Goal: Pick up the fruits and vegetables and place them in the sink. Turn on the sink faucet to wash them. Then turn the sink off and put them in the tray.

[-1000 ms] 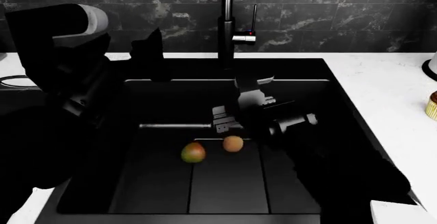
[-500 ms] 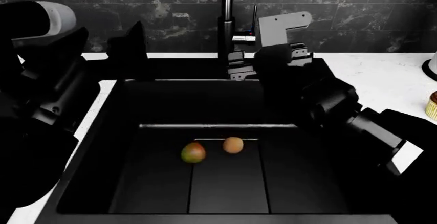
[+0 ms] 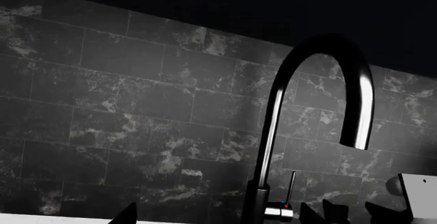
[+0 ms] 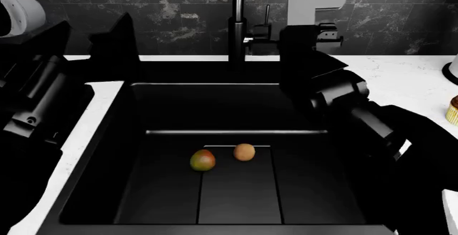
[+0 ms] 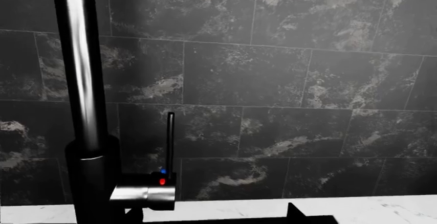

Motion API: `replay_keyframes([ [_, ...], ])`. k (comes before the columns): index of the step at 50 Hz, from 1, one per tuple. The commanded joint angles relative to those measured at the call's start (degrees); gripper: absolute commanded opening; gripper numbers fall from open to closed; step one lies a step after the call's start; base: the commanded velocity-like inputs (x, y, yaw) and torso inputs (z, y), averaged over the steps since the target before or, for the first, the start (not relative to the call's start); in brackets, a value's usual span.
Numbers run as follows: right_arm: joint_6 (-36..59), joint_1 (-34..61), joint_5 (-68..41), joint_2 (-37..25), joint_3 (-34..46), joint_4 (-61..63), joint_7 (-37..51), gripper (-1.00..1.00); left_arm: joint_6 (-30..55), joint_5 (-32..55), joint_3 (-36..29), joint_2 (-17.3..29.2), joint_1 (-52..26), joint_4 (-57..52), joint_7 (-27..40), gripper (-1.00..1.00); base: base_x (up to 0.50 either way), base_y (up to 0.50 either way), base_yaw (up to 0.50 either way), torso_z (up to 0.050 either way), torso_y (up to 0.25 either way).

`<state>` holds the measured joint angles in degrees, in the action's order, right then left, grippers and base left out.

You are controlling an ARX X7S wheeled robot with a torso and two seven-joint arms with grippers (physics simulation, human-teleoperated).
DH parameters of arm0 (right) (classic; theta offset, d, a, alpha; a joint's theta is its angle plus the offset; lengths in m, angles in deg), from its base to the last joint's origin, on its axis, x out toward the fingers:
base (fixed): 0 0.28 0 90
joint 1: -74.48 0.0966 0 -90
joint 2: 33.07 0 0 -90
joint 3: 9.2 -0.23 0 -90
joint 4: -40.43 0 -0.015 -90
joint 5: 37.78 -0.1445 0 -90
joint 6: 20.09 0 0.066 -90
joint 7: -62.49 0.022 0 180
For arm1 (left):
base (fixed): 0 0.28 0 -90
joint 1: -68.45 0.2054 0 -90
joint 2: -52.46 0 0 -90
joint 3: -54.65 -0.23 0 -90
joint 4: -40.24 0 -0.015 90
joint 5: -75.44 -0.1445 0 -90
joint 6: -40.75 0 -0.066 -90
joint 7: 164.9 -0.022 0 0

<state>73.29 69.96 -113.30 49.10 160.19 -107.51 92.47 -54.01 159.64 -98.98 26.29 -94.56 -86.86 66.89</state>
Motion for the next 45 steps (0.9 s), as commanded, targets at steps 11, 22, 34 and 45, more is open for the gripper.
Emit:
replay_keyframes([
  [11, -3.22, 1.40, -1.45, 7.79, -1.35, -16.27, -8.90, 1.00, 5.01, 3.51, 4.44, 5.03, -8.26, -6.81, 2.86, 1.00, 0.06, 0.00, 0.00, 0.000, 0.000],
  [22, -3.61, 0.86, -3.44, 7.79, -0.09, -16.37, -9.20, 1.00, 8.15, 6.29, 6.40, 6.14, -12.59, -8.43, 4.07, 1.00, 0.38, 0.00, 0.00, 0.000, 0.000],
  [34, -3.96, 1.01, -4.90, 7.81, 1.43, -16.48, -9.25, 1.00, 7.82, 5.91, 6.37, 6.44, -11.73, -8.55, 3.88, 1.00, 0.45, 0.00, 0.00, 0.000, 0.001],
  [45, -4.88, 1.85, -5.79, 7.80, 2.66, -16.48, -9.26, 1.00, 7.08, 5.14, 6.27, 6.73, -10.56, -8.57, 3.44, 1.00, 0.32, 0.00, 0.00, 0.000, 0.000],
])
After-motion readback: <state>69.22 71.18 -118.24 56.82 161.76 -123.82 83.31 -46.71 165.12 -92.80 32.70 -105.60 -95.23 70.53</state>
